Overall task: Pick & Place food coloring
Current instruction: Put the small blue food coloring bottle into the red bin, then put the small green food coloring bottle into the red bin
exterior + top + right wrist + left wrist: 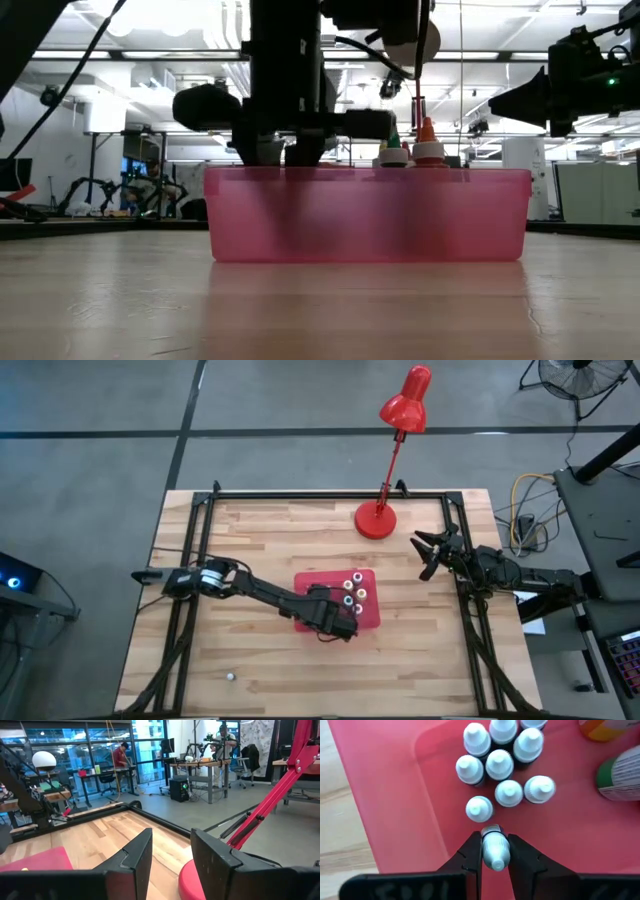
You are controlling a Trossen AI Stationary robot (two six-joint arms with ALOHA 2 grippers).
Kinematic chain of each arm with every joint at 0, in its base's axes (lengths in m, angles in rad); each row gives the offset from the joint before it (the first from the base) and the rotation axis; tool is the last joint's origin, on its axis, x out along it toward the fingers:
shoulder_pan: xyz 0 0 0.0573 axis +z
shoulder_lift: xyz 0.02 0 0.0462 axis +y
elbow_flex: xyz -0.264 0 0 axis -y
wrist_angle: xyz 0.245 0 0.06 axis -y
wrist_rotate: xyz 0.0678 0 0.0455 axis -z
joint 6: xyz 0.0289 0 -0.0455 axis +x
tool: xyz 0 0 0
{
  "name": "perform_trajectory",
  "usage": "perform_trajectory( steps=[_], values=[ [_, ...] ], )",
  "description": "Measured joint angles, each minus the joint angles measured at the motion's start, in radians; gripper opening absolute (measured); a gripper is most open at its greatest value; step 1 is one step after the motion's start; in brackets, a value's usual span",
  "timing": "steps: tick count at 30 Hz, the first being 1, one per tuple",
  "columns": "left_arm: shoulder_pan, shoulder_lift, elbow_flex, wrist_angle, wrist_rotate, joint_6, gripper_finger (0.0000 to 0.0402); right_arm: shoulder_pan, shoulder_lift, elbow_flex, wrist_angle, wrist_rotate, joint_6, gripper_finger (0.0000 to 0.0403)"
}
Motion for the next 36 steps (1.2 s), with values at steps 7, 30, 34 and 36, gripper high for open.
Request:
perform_trajectory(
  steps=[7, 30, 34, 36],
  values=[
    [0.0, -0.001, -0.055, 0.06, 0.003, 0.006, 0.004, 0.0, 0.0, 0.0, 0.0, 0.0, 0.0, 0.0128],
    [0.0, -0.055, -0.078, 0.058, -0.004, 0.024, 0.017, 0.0, 0.0, 0.0, 0.0, 0.0, 0.0, 0.0128],
    [0.0, -0.089, -0.078, 0.044, 0.008, 0.024, 0.02, 0.0, -0.001, 0.0, 0.0, 0.0, 0.0, 0.0128],
    [0.0, -0.111, -0.078, 0.033, 0.023, 0.035, 0.0209, 0.0, -0.001, 0.0, 0.0, 0.0, 0.0, 0.0128]
  ],
)
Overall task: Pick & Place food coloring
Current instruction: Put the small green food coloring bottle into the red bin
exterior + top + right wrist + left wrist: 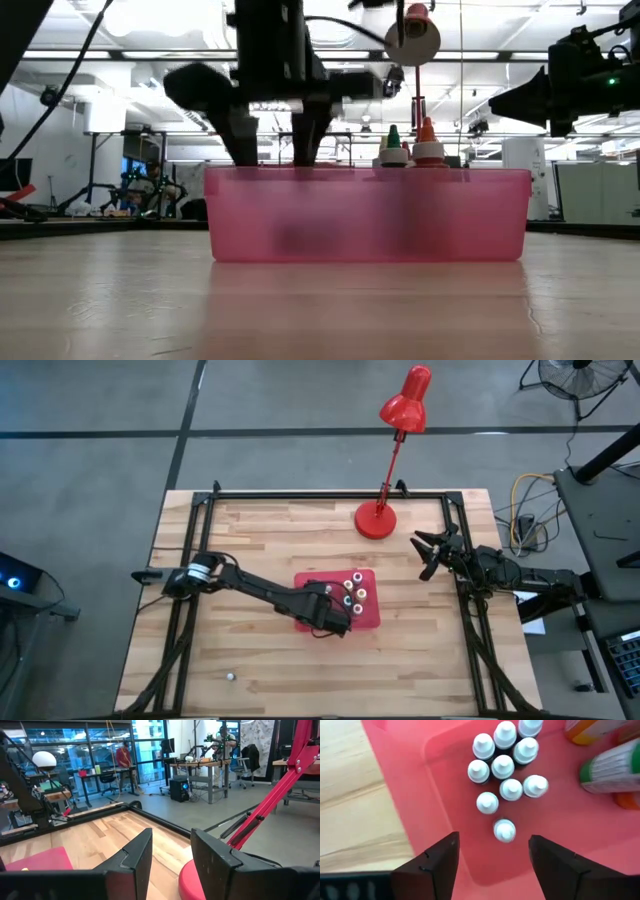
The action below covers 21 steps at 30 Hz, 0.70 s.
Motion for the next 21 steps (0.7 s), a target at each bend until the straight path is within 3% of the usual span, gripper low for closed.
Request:
perform_trajectory(
  steps=[14, 21],
  values=[
    [-0.043, -0.176, 0.0, -0.079, 0.054, 0.083, 0.0211, 0.0, 0.0, 0.0, 0.0, 0.0, 0.0, 0.0128],
    [-0.083, -0.247, -0.01, -0.237, 0.126, 0.046, 0.0211, 0.0, 0.0, 0.0, 0.0, 0.0, 0.0, 0.0128]
  ],
)
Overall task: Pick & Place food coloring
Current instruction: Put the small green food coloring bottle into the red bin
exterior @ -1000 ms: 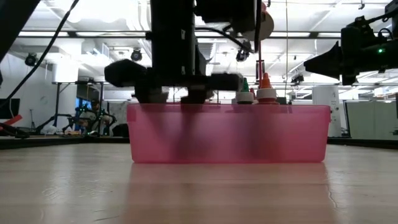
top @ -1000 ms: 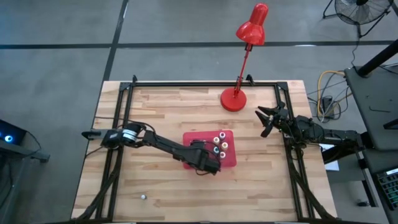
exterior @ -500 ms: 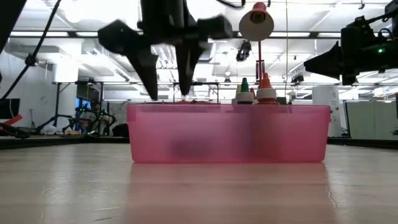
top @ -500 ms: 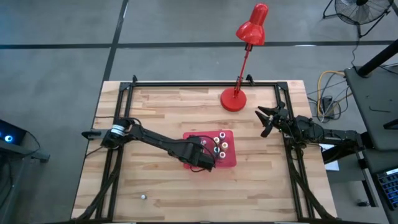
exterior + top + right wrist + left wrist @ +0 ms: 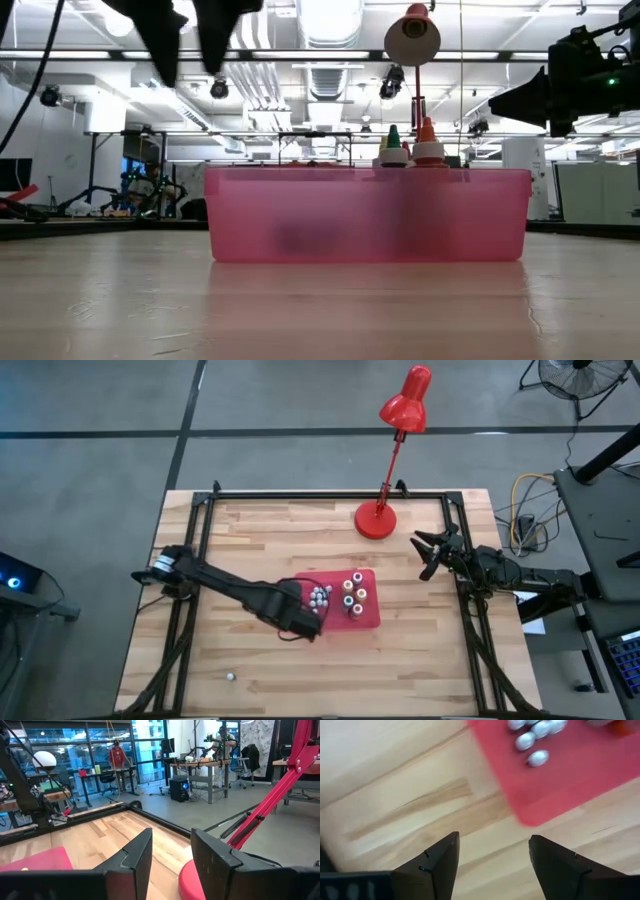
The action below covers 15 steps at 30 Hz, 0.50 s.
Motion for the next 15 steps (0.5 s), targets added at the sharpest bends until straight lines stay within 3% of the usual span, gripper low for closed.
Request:
perform_trajectory(
  steps=[5, 15],
  values=[
    [-0.029, -0.011, -0.001, -0.114, 0.031, -0.044, 0.0211, 0.0, 0.0, 0.0, 0.0, 0.0, 0.0, 0.0128],
    [-0.202, -0.056, -0.092, -0.117, 0.045, -0.246, 0.0211, 0.0, 0.0, 0.0, 0.0, 0.0, 0.0, 0.0128]
  ],
)
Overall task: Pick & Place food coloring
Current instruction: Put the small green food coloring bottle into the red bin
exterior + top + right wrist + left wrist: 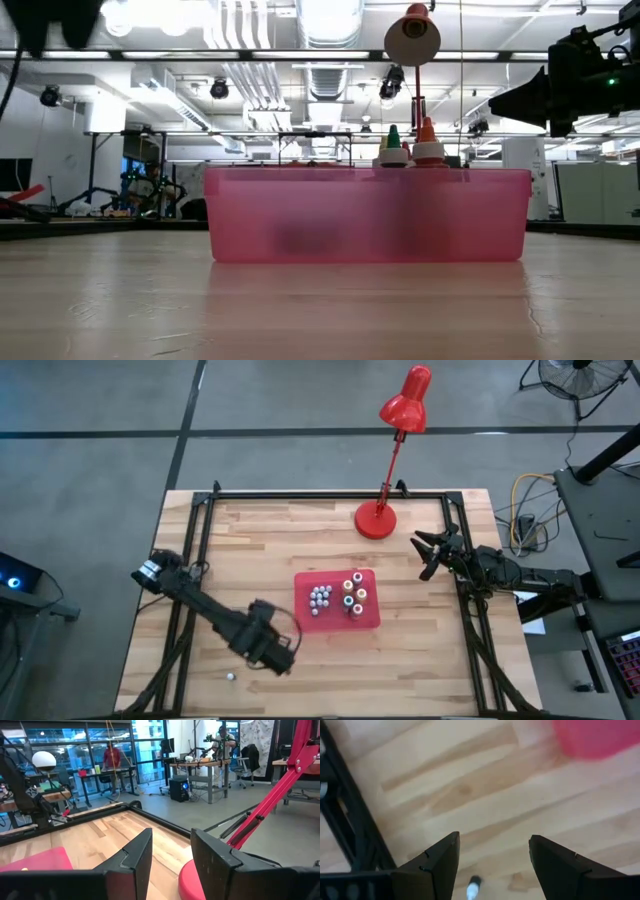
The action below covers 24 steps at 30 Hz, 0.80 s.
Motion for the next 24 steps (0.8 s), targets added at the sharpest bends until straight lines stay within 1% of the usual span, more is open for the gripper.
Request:
perform_trajectory(
  steps=[7, 13, 17, 21, 24],
  values=[
    [-0.116, -0.002, -0.039, 0.029, 0.064, -0.132, 0.0211, 0.0, 0.0, 0.0, 0.0, 0.0, 0.0, 0.0128],
    [-0.199, -0.002, -0.046, 0.039, 0.077, -0.239, 0.0211, 0.0, 0.0, 0.0, 0.0, 0.0, 0.0, 0.0128],
    [-0.249, -0.002, -0.081, 0.043, 0.13, -0.304, 0.0211, 0.0, 0.0, 0.0, 0.0, 0.0, 0.0, 0.0128],
    [-0.298, -0.001, -0.133, 0.118, 0.188, -0.373, 0.0211, 0.0, 0.0, 0.0, 0.0, 0.0, 0.0, 0.0128],
    [-0.318, -0.001, -0.18, 0.184, 0.198, -0.423, 0.0211, 0.0, 0.0, 0.0, 0.0, 0.0, 0.0, 0.0128]
  ],
)
